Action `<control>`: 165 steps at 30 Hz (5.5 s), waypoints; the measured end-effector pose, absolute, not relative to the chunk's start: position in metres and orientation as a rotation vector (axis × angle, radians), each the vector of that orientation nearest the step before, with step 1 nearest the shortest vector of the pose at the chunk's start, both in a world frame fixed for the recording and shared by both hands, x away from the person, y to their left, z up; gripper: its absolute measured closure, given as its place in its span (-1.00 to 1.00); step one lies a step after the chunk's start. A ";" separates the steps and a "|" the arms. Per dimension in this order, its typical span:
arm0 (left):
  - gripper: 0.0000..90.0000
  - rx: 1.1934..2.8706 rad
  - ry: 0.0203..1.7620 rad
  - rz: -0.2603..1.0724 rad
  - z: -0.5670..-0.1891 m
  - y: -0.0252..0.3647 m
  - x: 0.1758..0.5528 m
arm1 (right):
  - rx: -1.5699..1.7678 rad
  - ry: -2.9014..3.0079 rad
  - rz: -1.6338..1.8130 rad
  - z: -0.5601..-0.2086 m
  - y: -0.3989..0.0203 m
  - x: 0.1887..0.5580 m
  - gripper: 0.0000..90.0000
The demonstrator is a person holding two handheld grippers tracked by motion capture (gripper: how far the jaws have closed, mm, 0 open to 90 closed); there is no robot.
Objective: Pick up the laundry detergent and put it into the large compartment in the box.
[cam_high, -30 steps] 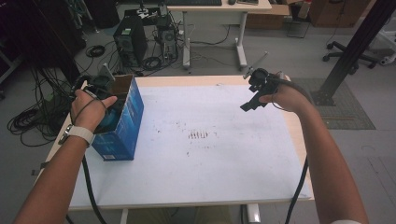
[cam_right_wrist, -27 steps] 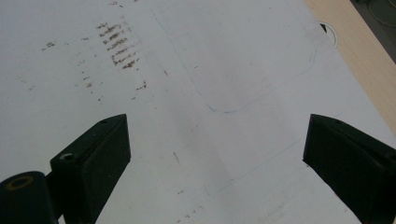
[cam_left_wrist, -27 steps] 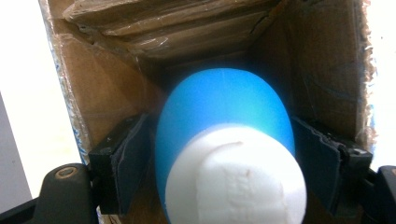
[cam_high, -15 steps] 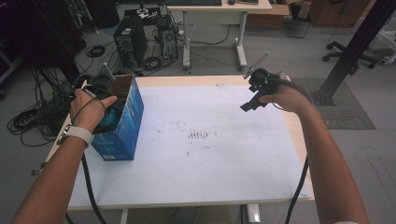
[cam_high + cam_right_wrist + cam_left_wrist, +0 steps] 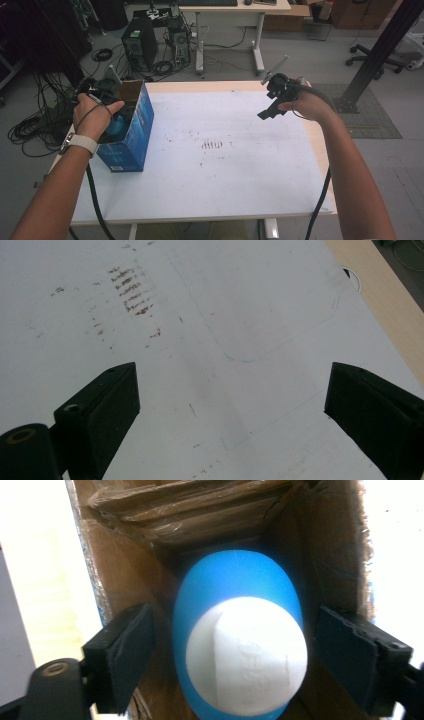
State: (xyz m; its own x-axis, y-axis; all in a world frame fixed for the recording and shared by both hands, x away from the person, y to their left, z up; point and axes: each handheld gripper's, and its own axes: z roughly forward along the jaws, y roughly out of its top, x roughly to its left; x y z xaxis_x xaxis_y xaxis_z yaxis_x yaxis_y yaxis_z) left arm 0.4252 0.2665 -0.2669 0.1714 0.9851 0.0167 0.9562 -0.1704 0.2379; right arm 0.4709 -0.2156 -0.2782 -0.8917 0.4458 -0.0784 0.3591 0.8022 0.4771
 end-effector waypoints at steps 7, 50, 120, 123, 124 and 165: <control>-0.65 2.266 1.901 0.249 -0.264 0.266 0.424 | 0.633 2.800 0.691 -0.278 -0.217 0.470 -0.83; -0.71 2.379 1.722 0.246 -0.195 0.234 0.403 | 0.623 2.784 0.702 -0.268 -0.218 0.461 -0.83; -0.71 2.710 1.082 0.049 -0.164 0.137 0.373 | 0.630 2.794 0.703 -0.260 -0.221 0.452 -0.83; -0.73 2.732 1.045 0.045 -0.164 0.131 0.370 | 0.633 2.792 0.703 -0.259 -0.222 0.453 -0.83; -0.73 2.737 1.030 0.044 -0.164 0.130 0.369 | 0.633 2.792 0.701 -0.259 -0.222 0.453 -0.83; -0.73 2.889 0.594 0.054 -0.192 0.091 0.345 | 0.633 2.801 0.683 -0.262 -0.220 0.455 -0.83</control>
